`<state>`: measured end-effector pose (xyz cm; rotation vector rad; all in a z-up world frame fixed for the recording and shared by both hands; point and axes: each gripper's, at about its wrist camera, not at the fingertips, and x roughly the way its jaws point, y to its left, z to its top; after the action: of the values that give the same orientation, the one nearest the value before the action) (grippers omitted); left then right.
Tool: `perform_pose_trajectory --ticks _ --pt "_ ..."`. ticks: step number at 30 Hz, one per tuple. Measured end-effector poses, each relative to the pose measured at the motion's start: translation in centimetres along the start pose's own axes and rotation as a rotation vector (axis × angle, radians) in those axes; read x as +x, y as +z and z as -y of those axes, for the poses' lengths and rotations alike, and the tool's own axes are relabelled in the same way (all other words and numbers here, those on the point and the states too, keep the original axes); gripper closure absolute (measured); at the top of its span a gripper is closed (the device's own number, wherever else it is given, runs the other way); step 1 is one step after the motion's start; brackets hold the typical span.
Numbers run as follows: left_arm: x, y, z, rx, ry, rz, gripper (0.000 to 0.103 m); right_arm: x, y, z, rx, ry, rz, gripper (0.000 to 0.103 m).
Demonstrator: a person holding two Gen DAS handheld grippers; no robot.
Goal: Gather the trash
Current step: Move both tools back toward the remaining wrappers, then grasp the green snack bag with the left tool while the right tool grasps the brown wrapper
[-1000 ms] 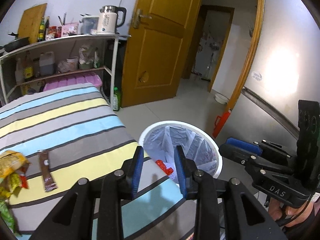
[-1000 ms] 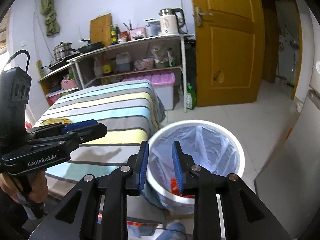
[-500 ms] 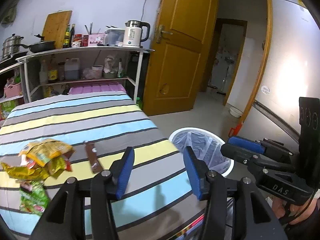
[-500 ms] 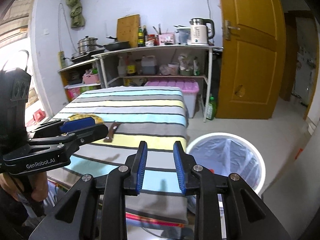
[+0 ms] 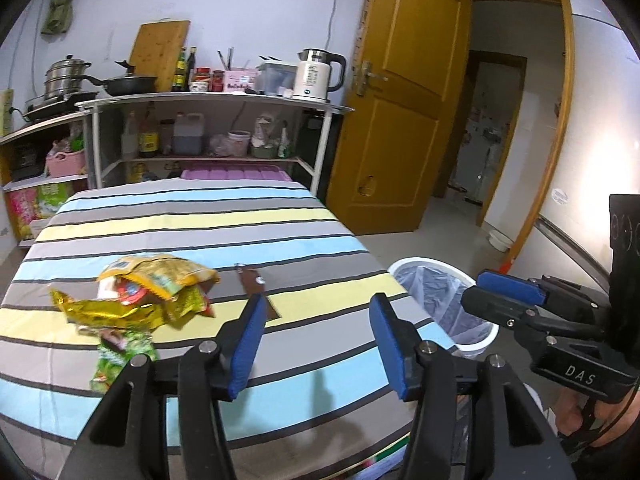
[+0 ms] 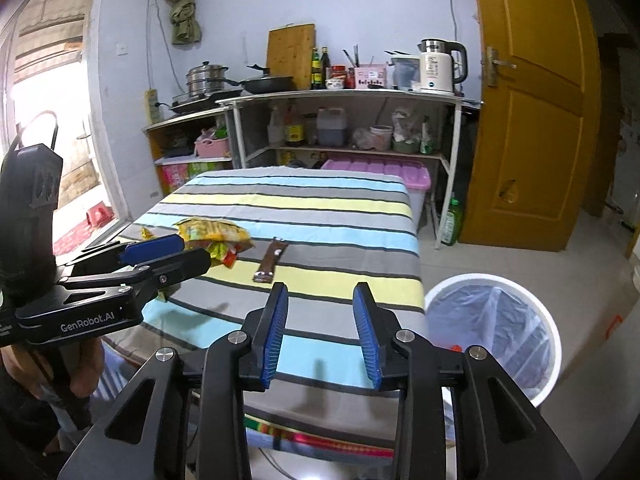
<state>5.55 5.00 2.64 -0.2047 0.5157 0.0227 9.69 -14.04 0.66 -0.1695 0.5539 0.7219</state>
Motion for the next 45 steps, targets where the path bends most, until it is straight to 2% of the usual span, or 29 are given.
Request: perform_pose_trajectory --ticks 7,13,21,27,39,42,45 --pt "-1.3 -1.6 -2.2 -0.036 0.07 0.011 0.047 1.8 -0.4 -1.2 -0.003 0.043 -0.034 0.067" --pt "-2.3 -3.0 -5.3 -0.073 0.157 0.009 0.047 3.5 -0.6 -2.9 -0.018 0.087 -0.065 0.067" --pt "-1.9 -4.0 -9.0 -0.127 0.244 -0.017 0.045 5.4 -0.5 -4.5 -0.033 0.11 -0.101 0.067" --pt "-0.3 -4.4 -10.7 -0.163 0.25 -0.062 0.041 6.5 -0.4 -4.5 -0.03 0.114 -0.123 0.067" --pt "2.7 -5.0 -11.8 -0.197 0.245 -0.148 0.041 10.8 0.7 -4.1 0.005 0.129 -0.178 0.067" --pt "3.2 -5.2 -11.6 -0.188 0.25 -0.171 0.053 12.6 1.3 -4.0 0.015 0.127 -0.196 0.067" --pt "3.3 -5.3 -11.4 -0.179 0.247 -0.168 0.055 14.4 1.7 -4.1 0.021 0.121 -0.213 0.067"
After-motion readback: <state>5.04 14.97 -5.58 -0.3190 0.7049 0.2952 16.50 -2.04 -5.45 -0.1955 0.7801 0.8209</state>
